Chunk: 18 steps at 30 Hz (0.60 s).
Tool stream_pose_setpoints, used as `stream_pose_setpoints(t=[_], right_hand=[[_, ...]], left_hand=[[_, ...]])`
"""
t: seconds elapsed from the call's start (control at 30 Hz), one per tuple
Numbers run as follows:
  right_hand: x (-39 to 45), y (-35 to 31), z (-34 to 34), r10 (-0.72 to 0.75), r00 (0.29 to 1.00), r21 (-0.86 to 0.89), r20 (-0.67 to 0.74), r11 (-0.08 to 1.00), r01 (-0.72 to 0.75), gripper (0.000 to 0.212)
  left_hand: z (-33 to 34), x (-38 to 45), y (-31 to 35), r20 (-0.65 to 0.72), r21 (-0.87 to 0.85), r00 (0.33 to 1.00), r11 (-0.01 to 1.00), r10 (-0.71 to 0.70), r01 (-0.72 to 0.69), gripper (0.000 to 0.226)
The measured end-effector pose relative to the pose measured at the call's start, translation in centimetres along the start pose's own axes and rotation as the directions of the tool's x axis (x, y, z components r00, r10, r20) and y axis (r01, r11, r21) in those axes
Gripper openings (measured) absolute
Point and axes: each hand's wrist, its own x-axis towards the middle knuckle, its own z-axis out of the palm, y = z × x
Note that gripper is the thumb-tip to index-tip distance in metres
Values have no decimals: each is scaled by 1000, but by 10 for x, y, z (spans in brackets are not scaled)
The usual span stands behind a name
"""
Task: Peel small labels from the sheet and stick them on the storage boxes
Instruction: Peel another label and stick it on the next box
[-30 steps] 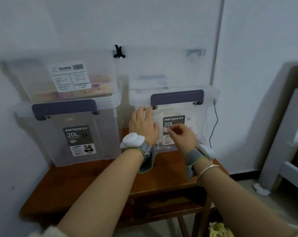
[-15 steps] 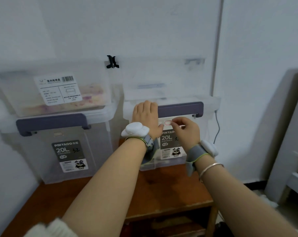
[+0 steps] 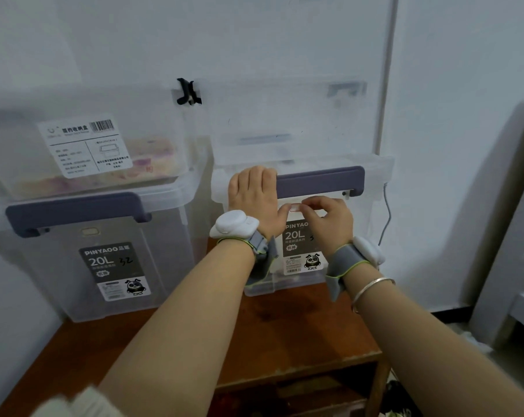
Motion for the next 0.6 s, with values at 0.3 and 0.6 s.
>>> stream_pose_setpoints(t=[0.3,0.6], right_hand=[[3,1,0,-31,999,-17,-26,999,31,11],[3,5,4,-40,997,-22,-61,999,39,10]], left_hand=[[1,0,0,-118,94,991,995,56,-45,52],[2,1,-1,-169,133,983,990,64,-42,54]])
